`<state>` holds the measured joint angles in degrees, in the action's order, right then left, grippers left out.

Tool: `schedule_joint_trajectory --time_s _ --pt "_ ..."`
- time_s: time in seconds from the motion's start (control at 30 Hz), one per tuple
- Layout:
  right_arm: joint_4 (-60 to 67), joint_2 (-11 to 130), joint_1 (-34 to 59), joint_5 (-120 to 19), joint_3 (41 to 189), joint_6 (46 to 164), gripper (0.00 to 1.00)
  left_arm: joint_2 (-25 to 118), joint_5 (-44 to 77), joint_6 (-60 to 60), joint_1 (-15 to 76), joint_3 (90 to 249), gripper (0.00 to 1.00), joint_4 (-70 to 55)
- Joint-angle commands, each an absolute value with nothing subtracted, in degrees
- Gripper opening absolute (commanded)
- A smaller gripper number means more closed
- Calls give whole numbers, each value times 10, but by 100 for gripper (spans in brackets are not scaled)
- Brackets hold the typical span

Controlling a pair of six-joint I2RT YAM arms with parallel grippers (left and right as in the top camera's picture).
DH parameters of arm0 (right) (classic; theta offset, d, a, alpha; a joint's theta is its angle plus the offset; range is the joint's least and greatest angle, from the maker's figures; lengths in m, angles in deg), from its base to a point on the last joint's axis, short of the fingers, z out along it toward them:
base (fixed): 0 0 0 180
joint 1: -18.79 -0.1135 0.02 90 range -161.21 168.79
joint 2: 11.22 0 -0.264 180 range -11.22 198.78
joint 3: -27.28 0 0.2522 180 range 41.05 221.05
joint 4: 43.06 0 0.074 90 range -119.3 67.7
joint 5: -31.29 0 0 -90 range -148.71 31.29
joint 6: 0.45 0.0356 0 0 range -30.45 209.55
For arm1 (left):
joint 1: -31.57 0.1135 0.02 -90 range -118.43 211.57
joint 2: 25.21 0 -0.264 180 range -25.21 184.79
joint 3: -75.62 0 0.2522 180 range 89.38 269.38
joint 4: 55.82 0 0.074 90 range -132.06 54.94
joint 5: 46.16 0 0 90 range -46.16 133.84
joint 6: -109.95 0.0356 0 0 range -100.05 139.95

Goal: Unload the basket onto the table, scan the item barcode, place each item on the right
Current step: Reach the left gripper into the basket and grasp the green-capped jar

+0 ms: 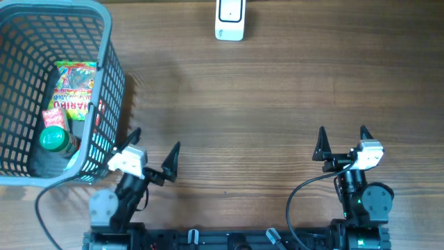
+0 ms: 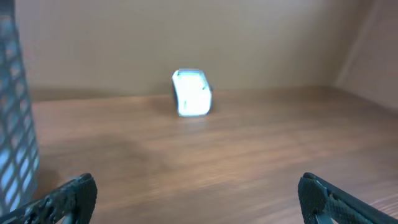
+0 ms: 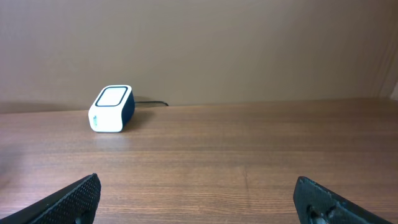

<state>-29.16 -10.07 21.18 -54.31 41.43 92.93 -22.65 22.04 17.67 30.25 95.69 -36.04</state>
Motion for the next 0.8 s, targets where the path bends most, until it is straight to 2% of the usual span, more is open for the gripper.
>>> schedule_joint_trajectory --time_s 0.0,0.1,0.2,0.27,0.37,0.5,0.57,0.7,0.77 --pt "-294 -99 209 -553 413 927 100 -162 175 134 306 1083 100 -360" --pt "-294 -99 209 -553 413 927 100 -45 102 129 306 1238 100 -300" --pt "-294 -99 209 -553 413 927 100 92 -63 146 306 1423 100 -168" --pt "-294 -99 209 -553 413 927 100 142 -70 162 306 1471 100 -92" --pt "-294 -99 209 -553 413 927 100 185 -88 136 306 1492 100 -106" --pt "-294 -99 209 -553 413 927 100 249 -4 57 341 1604 100 -85" --pt "-294 -99 209 -553 413 927 100 310 58 55 378 1723 100 2" --pt "-294 -99 209 -553 413 927 100 479 293 28 491 2012 100 269" --pt "-294 -99 209 -553 413 927 100 531 358 -24 544 2064 100 336"
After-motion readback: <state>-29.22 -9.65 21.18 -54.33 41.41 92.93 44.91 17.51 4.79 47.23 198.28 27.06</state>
